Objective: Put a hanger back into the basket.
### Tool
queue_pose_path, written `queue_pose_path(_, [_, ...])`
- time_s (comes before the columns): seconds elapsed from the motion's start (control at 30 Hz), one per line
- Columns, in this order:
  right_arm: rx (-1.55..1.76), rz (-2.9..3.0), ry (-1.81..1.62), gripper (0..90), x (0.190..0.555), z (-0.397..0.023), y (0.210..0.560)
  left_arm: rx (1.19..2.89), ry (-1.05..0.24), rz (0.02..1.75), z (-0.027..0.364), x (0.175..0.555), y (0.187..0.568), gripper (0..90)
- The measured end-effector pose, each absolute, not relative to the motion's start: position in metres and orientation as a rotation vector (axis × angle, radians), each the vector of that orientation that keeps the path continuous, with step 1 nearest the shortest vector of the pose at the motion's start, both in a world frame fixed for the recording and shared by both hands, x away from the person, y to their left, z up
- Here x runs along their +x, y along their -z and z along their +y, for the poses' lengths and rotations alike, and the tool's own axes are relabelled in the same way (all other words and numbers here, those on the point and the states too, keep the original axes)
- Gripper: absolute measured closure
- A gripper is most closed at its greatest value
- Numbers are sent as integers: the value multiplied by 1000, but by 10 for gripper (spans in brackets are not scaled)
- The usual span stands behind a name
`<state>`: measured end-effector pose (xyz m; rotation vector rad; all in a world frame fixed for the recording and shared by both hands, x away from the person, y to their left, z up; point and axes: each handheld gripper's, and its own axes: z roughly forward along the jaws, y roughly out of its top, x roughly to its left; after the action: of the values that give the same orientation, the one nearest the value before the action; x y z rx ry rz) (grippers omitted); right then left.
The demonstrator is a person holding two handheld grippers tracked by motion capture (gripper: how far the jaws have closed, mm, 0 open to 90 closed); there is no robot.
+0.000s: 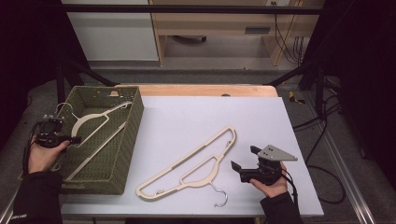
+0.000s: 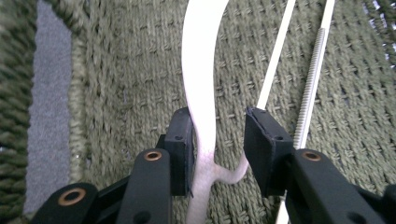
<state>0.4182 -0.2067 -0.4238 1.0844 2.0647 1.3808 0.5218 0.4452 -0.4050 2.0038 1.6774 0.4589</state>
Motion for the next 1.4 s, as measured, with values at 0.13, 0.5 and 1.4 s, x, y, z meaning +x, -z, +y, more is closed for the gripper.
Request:
queue_pose_path(0.13, [1085,2063,-1382,77,418,-207,424,2015,-444,1692,446,522,406,608])
queue_pose_path(0.5, [1085,2064,-1385,77,418,-207,423,1974,-437,1706,449,517,401,547])
queue_pose_path(1.4, [1052,2174,-1376,93,407,-180,426,1717,-593,927,306,430,341,104])
